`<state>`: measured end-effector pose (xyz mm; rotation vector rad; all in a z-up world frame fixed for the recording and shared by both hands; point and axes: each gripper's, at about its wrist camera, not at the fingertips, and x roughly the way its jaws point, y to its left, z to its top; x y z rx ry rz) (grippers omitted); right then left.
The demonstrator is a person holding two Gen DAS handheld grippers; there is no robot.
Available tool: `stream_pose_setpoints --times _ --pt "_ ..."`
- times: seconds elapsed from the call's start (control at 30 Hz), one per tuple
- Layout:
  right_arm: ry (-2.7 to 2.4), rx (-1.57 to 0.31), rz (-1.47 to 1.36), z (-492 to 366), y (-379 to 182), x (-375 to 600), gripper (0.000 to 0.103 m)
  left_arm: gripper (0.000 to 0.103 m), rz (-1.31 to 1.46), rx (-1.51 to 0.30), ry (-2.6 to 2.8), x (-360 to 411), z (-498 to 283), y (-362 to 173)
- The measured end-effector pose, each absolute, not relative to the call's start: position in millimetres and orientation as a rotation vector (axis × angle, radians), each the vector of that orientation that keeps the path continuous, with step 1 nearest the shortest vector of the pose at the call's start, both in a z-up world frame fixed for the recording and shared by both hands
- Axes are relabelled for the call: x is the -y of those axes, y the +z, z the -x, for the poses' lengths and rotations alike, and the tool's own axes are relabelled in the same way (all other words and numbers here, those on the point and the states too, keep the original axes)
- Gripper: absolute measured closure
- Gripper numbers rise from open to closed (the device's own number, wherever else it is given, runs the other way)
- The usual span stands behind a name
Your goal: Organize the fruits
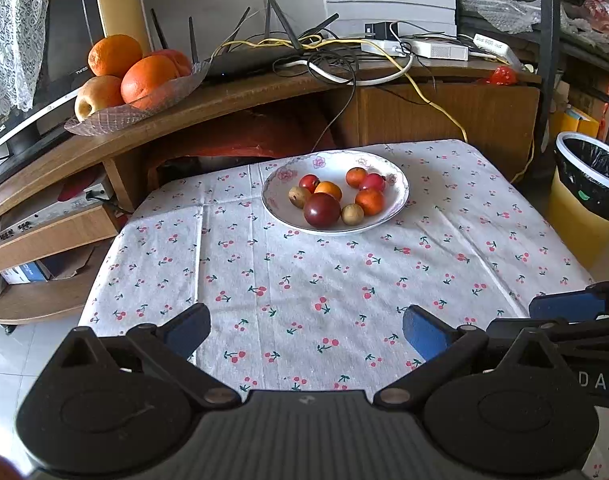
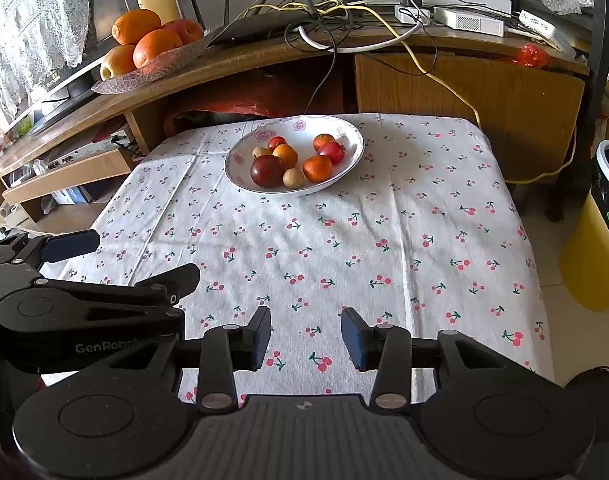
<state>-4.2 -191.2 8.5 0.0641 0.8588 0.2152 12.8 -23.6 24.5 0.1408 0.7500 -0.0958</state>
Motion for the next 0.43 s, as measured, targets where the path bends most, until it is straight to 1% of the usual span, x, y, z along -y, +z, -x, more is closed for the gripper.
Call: stream_pose_setpoints --times 0.43 --pt "0.217 -0.864 -0.057 6.2 7.3 189.2 0.066 0.000 -0.142 -0.751 -0.088 22.3 -9.7 22.3"
